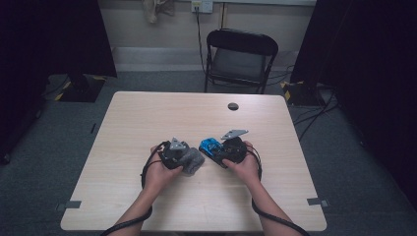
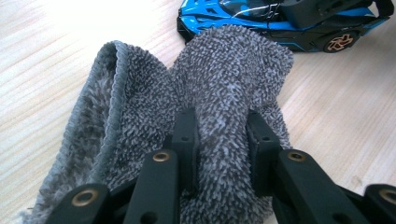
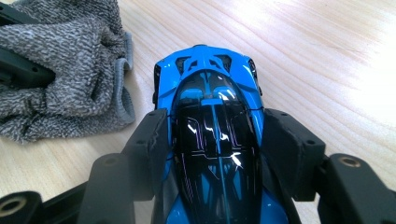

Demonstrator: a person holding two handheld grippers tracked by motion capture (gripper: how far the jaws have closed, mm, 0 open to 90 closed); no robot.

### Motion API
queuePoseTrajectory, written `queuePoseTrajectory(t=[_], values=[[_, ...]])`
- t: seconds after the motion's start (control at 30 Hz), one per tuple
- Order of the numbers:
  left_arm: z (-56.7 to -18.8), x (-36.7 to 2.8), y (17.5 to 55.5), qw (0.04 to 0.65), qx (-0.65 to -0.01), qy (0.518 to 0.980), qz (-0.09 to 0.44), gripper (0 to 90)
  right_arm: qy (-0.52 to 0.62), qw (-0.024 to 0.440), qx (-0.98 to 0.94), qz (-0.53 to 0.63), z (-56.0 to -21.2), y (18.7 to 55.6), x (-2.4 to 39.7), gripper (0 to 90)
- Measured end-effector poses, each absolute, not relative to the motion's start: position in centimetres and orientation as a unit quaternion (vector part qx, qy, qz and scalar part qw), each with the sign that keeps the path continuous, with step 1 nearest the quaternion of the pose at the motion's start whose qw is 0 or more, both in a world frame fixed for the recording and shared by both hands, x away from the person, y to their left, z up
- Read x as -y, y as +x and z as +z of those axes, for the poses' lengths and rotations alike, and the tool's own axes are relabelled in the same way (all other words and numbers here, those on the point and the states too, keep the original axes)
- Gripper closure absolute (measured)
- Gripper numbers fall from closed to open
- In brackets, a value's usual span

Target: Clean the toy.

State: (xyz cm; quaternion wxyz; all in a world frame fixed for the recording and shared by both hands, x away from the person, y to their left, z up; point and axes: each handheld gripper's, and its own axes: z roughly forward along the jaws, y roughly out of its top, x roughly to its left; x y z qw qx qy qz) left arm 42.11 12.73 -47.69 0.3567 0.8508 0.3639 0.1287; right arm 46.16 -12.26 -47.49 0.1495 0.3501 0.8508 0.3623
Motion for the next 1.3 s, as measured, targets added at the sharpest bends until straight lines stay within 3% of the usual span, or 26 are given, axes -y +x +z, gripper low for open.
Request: queuePoseTrajectory(t=[0.3, 0.63, 0.83, 1.3], values=[[-47.0, -11.5, 40.6, 0.375, -0.341, 0.855, 0.113, 70.4, 0.351, 0.156, -0.852, 0.355, -47.5, 46.2, 11.8, 42.1], [-47.6, -6.6, 38.7, 0.379, -0.275, 0.88, 0.074, 70.3, 0.351, 0.151, -0.854, 0.353, -47.4, 46.3, 11.9, 42.2], [-48.0, -4.7, 39.3, 0.372, -0.293, 0.876, 0.091, 70.0, 0.353, 0.154, -0.853, 0.354, -47.4, 46.1, 11.9, 42.1], [-48.1, -4.6, 39.9, 0.373, -0.317, 0.866, 0.105, 70.5, 0.35, 0.157, -0.853, 0.354, -47.5, 45.8, 12.1, 42.2]])
